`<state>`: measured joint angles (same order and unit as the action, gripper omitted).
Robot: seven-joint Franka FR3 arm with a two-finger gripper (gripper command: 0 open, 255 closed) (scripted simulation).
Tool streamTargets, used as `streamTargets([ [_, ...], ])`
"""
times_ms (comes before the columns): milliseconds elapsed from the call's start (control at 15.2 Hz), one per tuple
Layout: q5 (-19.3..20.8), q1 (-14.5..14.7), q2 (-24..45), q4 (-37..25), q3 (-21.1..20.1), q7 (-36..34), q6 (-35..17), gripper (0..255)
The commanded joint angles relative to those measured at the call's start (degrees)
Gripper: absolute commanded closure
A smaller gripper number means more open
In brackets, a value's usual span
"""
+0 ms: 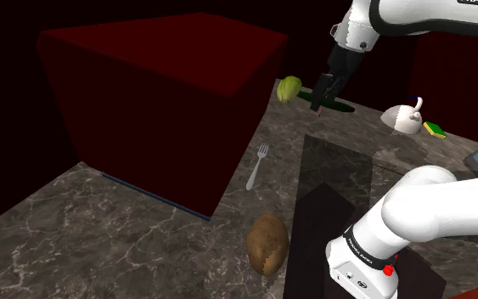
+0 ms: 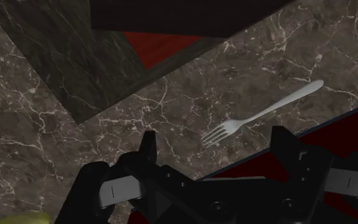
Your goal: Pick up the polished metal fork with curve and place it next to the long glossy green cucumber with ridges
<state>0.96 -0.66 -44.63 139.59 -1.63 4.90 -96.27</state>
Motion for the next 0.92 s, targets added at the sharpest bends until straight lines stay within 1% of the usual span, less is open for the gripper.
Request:
streamTargets([
  [0, 0.0, 0.0, 0.0, 0.0, 0.0, 0.0, 0.0, 0],
  [198, -3.0, -2.1, 0.4, 4.6, -4.2, -11.5, -5.4, 0],
  [396, -6.0, -4.1, 2.3, 8.1, -8.7, -23.0, -11.3, 0],
  [594, -8.7, -6.3, 5.6, 10.5, -13.4, -34.5, -17.6, 0],
  [858, -11.3, -9.8, 12.3, 11.8, -19.9, -49.9, -26.5, 0],
])
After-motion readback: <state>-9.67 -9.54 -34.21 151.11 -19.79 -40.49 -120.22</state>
